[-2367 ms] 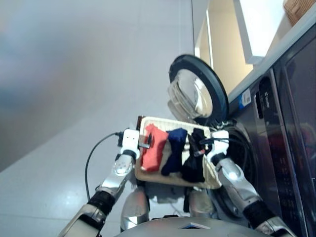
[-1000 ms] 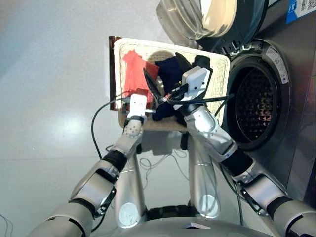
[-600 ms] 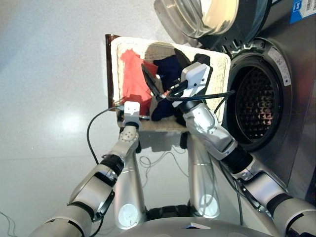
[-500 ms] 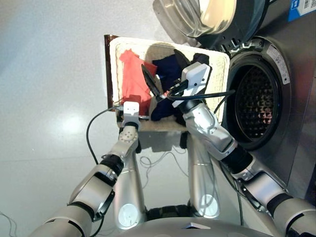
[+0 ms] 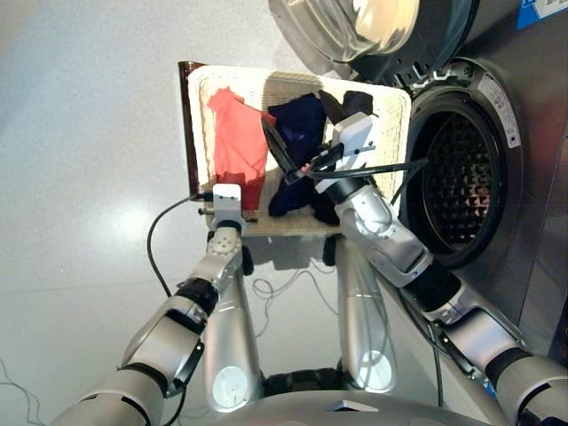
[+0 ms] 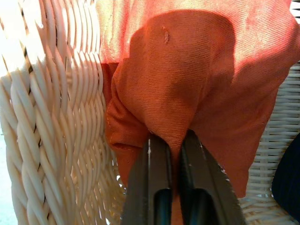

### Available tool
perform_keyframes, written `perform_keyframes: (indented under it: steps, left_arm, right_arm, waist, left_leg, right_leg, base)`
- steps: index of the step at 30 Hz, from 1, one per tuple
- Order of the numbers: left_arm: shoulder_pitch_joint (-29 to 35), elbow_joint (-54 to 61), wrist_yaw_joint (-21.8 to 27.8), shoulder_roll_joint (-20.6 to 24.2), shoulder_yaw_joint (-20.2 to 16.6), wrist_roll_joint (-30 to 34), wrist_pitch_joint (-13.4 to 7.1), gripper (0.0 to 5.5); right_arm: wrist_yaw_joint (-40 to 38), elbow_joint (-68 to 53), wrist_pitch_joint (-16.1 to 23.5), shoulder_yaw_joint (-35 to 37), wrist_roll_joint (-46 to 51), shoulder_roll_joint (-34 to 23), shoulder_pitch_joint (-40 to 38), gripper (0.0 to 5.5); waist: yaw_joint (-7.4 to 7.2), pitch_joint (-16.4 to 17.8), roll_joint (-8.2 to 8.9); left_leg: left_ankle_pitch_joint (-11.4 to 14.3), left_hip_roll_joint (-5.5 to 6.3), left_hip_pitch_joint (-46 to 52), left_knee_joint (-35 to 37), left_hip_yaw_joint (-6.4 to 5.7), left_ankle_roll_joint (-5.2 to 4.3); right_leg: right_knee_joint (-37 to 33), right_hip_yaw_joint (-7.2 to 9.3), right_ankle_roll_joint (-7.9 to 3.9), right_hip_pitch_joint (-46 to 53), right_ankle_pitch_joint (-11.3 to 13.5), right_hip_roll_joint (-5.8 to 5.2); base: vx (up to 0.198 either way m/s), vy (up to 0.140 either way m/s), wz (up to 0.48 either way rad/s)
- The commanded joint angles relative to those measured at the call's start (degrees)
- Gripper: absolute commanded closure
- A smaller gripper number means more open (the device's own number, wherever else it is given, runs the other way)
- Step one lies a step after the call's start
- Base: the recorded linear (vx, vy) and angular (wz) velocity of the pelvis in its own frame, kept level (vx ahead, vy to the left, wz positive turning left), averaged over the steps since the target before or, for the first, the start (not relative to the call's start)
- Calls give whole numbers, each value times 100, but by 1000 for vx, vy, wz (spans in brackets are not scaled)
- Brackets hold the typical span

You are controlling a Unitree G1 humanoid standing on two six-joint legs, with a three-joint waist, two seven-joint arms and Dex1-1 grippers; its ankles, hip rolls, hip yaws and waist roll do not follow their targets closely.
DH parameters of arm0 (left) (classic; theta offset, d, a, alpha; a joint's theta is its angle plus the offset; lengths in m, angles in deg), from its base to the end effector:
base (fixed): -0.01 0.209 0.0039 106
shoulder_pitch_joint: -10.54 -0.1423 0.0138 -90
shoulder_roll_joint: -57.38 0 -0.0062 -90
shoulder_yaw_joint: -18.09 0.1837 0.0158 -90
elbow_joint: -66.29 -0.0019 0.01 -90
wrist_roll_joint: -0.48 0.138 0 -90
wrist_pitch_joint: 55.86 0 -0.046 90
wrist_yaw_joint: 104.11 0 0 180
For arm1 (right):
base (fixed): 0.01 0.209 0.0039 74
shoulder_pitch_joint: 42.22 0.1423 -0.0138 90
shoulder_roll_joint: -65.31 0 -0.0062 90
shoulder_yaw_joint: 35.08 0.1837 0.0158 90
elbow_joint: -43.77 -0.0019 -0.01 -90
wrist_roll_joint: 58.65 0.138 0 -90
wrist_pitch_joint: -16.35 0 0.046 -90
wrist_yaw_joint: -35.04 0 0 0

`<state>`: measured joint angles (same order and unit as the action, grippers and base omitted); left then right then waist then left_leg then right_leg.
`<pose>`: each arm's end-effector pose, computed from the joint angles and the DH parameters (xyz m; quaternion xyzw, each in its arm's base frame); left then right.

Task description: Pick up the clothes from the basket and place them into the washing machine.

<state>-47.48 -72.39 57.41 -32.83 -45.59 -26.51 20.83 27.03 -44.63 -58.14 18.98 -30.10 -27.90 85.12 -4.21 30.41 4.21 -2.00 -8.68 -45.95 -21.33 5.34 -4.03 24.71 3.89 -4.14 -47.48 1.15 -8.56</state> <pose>0.2873 0.1494 0.0251 0.0524 0.0737 0.0439 0.9949 0.2608 -0.0651 0.1603 0.0414 -0.2755 0.3060 0.9104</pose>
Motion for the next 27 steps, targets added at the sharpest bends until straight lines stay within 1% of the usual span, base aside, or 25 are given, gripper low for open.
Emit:
perform_keyframes:
  steps: [1,5,6,7,8,9,10,11,12,13,14,15,16,17,18,19,20,21,22,23,25,27]
  left_arm:
    - [-60,486,-117,27,73,0,-258,550]
    - [-14,869,-202,52,34,-53,-337,550]
    - [406,367,-170,-226,107,-350,-168,550]
    - [602,194,-224,-270,102,-353,-242,550]
    - [603,191,-222,-270,101,-354,-244,550]
    - [856,459,-655,-325,117,128,-223,550]
    - [851,467,-661,-328,118,133,-218,550]
    - [1726,1822,-1574,-86,804,2200,-975,550]
    - [1950,1367,-1638,-341,751,1981,-585,550]
    - [2038,1572,-1520,-359,723,2143,-524,550]
    - [2157,1715,-1655,-389,744,2229,-482,550]
    - [895,1944,-1030,-113,532,1425,-582,550]
    - [561,2527,-1162,-59,492,1533,-678,550]
    - [67,2911,-1130,289,432,2029,-361,550]
    - [-99,3312,-1147,305,517,2074,-386,550]
    - [-262,3809,-529,276,666,1522,-740,550]
    - [-297,3898,-561,549,537,1902,-696,550]
    - [-375,3835,-610,678,374,1856,-655,550]
    - [-420,3940,-676,865,157,1868,-678,550]
    - [-521,4138,-731,938,2,1873,-711,550]
    - [-679,4520,-741,1003,-126,1984,-756,550]
    - [-733,4880,-752,1120,-103,2335,-773,550]
  right_arm:
    - [136,-873,486,196,108,-53,-130,0]
    - [90,-888,503,322,108,-90,-246,0]
    - [136,-747,459,238,167,-29,-199,0]
    - [60,-705,435,142,228,19,-193,0]
    - [59,-705,436,141,228,19,-192,0]
    - [269,-628,414,123,576,-71,-186,0]
    - [271,-627,415,124,578,-73,-189,0]
    - [229,-650,583,-33,678,-106,-224,0]
    - [341,-501,523,-95,962,-78,-113,0]
    - [411,-546,580,-16,1248,-135,-137,0]
    - [420,-526,537,-8,1280,-203,-102,0]
    - [447,-799,505,347,1270,-351,-440,0]
    - [396,-842,560,414,1226,-438,-657,0]
    - [475,-1052,546,537,1190,-556,-825,0]
    - [361,-1068,515,564,1127,-641,-878,0]
    - [370,-1090,461,631,1121,-615,-859,0]
    - [389,-1034,455,693,1183,-647,-894,0]
    - [406,-1069,449,713,1229,-695,-817,0]
    - [375,-1035,419,715,1325,-772,-748,0]
    - [366,-1070,401,726,1380,-810,-735,0]
    - [433,-1123,337,696,1445,-912,-708,0]
    - [450,-1133,282,626,1506,-990,-625,0]
  waist:
    - [-7,-62,-106]
    - [-6,-62,-107]
    - [-52,-62,-55]
    - [-87,-62,-5]
    - [-87,-62,-2]
    - [-102,-62,27]
    - [-101,-62,25]
    - [-198,-62,133]
    - [-231,-62,199]
    - [-251,-62,216]
    - [-262,-62,225]
    - [-191,-62,134]
    - [-161,-62,101]
    - [-101,-62,30]
    - [-67,-62,8]
    - [-37,-62,-26]
    - [9,-62,-62]
    - [30,-62,-62]
    - [59,-62,-76]
    - [79,-62,-77]
    - [113,-62,-74]
    - [146,-62,-67]
  left_leg:
    - [335,105,162,-214,-104,-48]
    - [305,115,302,-110,-88,-58]
    - [290,111,365,-65,-63,-60]
    - [276,88,421,-23,-32,-69]
    - [274,89,423,-19,-29,-69]
    - [252,94,543,62,-20,-79]
    - [251,93,547,65,-20,-79]
    - [220,79,686,177,-8,-101]
    - [202,66,775,233,4,-111]
    - [181,72,889,328,19,-113]
    - [158,89,983,412,27,-113]
    - [110,133,1041,477,19,-86]
    - [57,188,1118,623,-6,-65]
    - [41,224,1155,701,-8,-53]
    - [6,272,1210,805,8,-43]
    - [-43,307,1291,962,42,-36]
    - [-107,322,1428,1156,112,-52]
    - [-132,327,1494,1235,148,-51]
    - [-159,346,1572,1338,176,-55]
    - [-183,354,1633,1404,186,-53]
    - [-192,371,1686,1454,211,-54]
    - [-170,362,1669,1397,197,-53]
  right_leg:
    - [63,-144,-266,50,-179,-117]
    - [-36,-121,-278,187,-147,-131]
    - [-67,-132,-282,231,-139,-125]
    - [-85,-143,-285,255,-125,-120]
    - [-85,-146,-285,254,-125,-121]
    - [-169,-142,-305,373,-82,-112]
    - [-172,-141,-305,378,-81,-112]
    - [-237,-141,-317,504,-93,-116]
    - [-273,-141,-325,571,-81,-101]
    - [-378,-134,-354,684,-54,-92]
    - [-451,-144,-368,776,-32,-86]
    - [-555,-95,-379,874,26,-117]
    - [-678,-77,-383,976,75,-138]
    - [-744,-63,-388,1005,107,-151]
    - [-861,-37,-396,1076,157,-170]
    - [-997,-21,-414,1122,207,-184]
    - [-1155,-13,-443,1238,253,-185]
    - [-1235,-18,-449,1291,289,-189]
    - [-1315,-30,-457,1330,339,-194]
    - [-1386,-37,-456,1378,361,-197]
    - [-1441,-42,-449,1433,372,-199]
    - [-1430,-41,-443,1450,349,-197]
  base:
    - [0,0,0]
    - [0,0,0]
    - [0,0,0]
    - [0,0,0]
    - [0,0,0]
    - [0,0,0]
    - [0,0,0]
    - [0,0,0]
    - [0,0,0]
    - [0,0,0]
    - [55,-10,-7]
    - [60,-21,-32]
    - [62,-30,-96]
    - [52,-26,-120]
    - [0,0,0]
    - [0,0,0]
    - [0,0,0]
    - [16,54,52]
    - [7,52,67]
    - [0,0,0]
    - [0,0,0]
    - [0,0,0]
